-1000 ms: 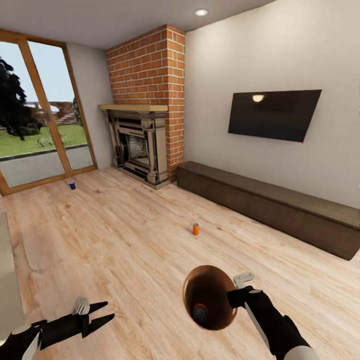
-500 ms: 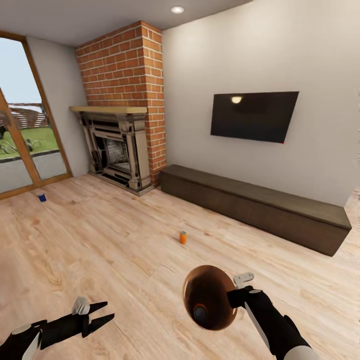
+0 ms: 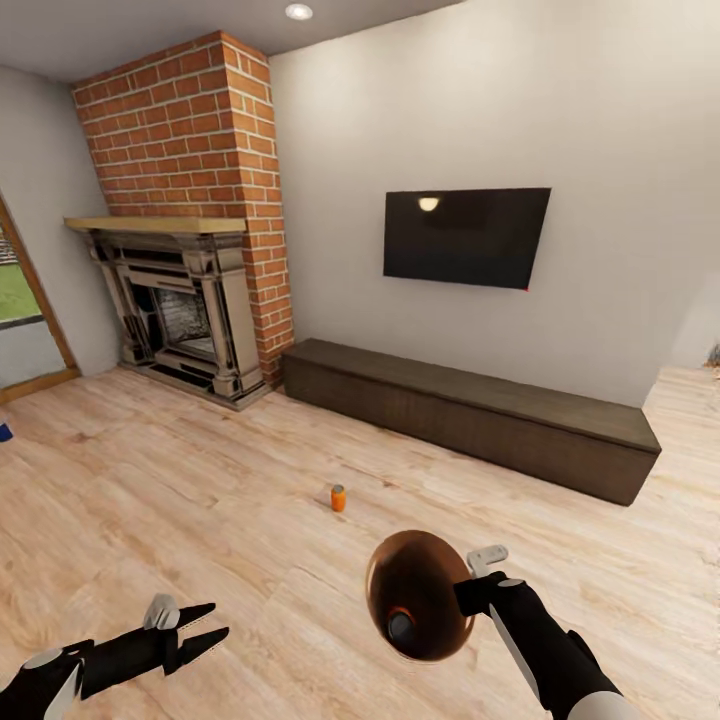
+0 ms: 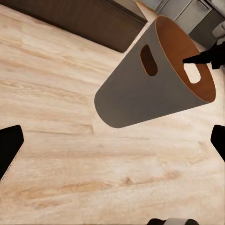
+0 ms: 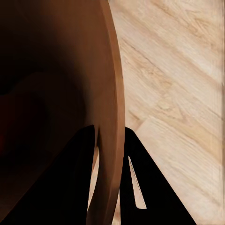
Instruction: Put the three can of soda from the living room inside the tash can in the kitchen.
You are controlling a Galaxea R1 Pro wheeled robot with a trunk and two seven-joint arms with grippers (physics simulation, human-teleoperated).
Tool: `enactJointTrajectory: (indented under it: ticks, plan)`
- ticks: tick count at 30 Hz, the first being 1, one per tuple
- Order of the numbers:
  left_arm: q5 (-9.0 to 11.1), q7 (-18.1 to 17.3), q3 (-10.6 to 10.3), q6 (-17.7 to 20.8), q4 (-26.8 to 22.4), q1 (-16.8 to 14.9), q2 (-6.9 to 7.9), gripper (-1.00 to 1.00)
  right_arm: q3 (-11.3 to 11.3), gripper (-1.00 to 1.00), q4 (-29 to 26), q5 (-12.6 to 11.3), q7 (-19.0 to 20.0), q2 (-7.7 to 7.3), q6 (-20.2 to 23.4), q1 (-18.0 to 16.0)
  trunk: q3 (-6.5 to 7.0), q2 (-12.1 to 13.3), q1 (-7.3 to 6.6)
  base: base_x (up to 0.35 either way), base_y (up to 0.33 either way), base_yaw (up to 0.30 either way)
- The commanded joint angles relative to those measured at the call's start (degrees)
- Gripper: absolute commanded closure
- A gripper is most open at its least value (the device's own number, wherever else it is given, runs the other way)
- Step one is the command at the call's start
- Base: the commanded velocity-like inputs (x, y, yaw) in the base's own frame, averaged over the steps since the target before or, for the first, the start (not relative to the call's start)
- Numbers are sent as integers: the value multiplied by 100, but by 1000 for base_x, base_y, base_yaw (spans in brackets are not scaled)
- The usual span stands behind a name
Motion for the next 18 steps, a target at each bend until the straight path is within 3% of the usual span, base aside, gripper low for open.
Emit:
enactJointTrajectory:
  ticks: [1,11,18]
  plan:
    - [0,0,0,0,0,0,1,-100,-3,100,-5,-39,26,1,0,-3,5,0,0,346,86,-248]
    - [0,0,0,0,0,0,8,-100,1,100,-5,-39,26,1,0,-3,46,0,0,346,86,-239]
    - [0,0,0,0,0,0,9,-100,7,100,-5,-39,26,1,0,-3,52,0,0,346,86,-56]
